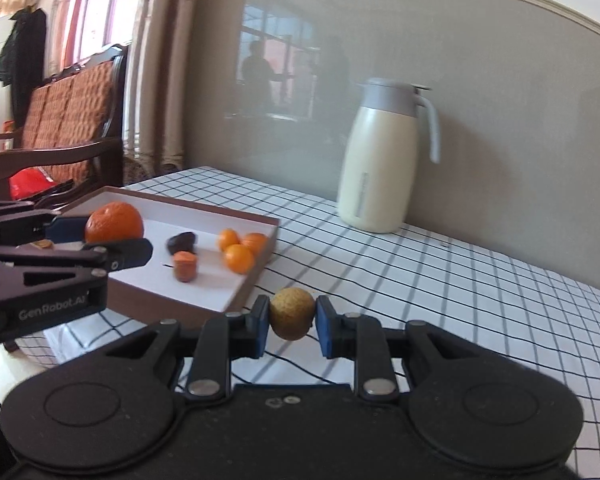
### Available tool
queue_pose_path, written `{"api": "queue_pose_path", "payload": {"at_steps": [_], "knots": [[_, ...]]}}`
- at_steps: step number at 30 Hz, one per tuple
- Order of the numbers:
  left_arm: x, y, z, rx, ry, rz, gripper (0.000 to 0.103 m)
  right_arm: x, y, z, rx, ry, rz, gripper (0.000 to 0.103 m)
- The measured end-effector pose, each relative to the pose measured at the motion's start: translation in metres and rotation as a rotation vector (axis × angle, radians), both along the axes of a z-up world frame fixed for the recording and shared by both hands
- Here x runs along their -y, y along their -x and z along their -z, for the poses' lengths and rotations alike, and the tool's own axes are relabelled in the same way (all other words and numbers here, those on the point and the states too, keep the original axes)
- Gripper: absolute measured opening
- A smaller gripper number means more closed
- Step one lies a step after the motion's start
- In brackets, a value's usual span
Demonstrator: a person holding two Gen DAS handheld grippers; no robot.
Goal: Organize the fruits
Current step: 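Carry the orange and tan fruit over the brown box with both tools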
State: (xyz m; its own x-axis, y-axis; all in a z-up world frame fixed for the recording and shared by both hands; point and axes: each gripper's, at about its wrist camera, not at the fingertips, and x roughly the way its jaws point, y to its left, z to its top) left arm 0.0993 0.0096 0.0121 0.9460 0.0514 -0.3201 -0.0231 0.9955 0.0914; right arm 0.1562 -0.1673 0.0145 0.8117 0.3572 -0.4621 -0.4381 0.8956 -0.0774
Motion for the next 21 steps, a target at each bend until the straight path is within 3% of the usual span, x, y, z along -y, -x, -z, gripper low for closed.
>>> {"api": "queue_pose_path", "payload": {"at_steps": [8, 21], "knots": [[-0.037, 0.011, -0.001, 0.015, 0.009, -0.077, 0.041, -0.044, 0.007, -0.003, 0.026, 0.009, -0.104, 0.016], [-0.088, 0.021, 0.000, 0.029, 0.033, -0.179, 0.041, -0.078, 0.004, -0.008, 0.049, 0.001, -0.167, 0.016]]}}
